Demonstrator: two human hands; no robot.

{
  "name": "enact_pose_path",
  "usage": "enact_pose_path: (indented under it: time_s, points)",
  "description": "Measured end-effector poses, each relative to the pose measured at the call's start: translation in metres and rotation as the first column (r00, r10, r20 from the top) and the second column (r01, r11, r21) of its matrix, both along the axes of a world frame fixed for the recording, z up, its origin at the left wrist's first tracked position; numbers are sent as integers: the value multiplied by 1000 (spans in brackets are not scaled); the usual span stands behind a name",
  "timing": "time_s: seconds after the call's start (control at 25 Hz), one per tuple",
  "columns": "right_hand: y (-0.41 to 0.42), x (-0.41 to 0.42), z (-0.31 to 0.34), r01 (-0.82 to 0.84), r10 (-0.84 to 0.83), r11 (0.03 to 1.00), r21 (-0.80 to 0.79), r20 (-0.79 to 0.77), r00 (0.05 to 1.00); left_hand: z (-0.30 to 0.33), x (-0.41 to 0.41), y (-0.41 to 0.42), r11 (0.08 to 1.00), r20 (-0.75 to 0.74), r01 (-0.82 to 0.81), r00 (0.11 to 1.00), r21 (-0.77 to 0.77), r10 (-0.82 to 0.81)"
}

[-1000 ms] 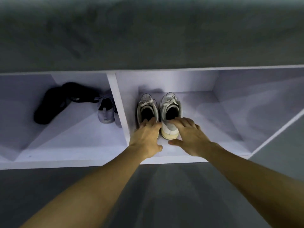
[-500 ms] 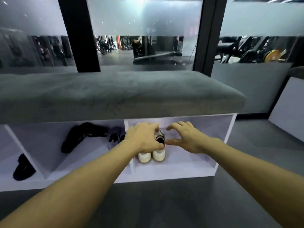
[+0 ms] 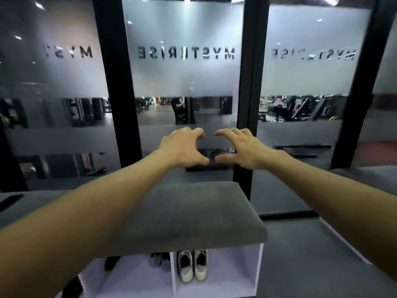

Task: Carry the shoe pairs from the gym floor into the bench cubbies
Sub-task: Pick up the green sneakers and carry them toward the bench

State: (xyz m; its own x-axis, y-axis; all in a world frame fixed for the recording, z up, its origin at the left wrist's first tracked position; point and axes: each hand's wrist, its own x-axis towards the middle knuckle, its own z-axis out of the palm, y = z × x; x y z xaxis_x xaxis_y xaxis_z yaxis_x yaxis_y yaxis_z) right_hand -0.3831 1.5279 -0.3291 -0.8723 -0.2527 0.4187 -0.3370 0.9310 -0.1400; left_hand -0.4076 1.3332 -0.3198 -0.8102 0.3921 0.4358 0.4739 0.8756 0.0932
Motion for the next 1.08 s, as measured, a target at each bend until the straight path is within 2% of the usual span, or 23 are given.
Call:
enact_pose_path:
  time_s: [0.2, 0.36, 0.52, 0.6, 0.8, 0.88, 1.08]
  points:
    - [-16, 97, 215, 20, -19, 1000, 14, -73, 997, 220, 95, -20, 997, -104, 44, 994, 59, -37]
    - [-16, 169, 316, 69, -65, 997, 40, -109, 992, 324, 169, -22, 997, -154, 62, 987, 47, -54]
    - [-16, 226, 357, 69, -61, 996, 60, -124, 990, 354, 236, -33, 999, -143, 24, 990, 34, -19]
    - [-19, 254, 363, 17, -11, 998, 59, -99, 995, 352, 273, -44, 999, -126, -14, 992, 44, 20]
    - [-49, 304, 351, -196, 194, 980, 25, 63, 979, 338, 359, -85, 993, 64, -103, 993, 61, 99]
    - [-73, 320, 345, -266, 261, 963, 32, 116, 958, 334, 394, -111, 985, 85, -163, 984, 58, 158]
    - [-182, 361, 352, -453, 444, 890, 49, 130, 886, 338, 478, -213, 925, 102, -379, 922, 30, 375]
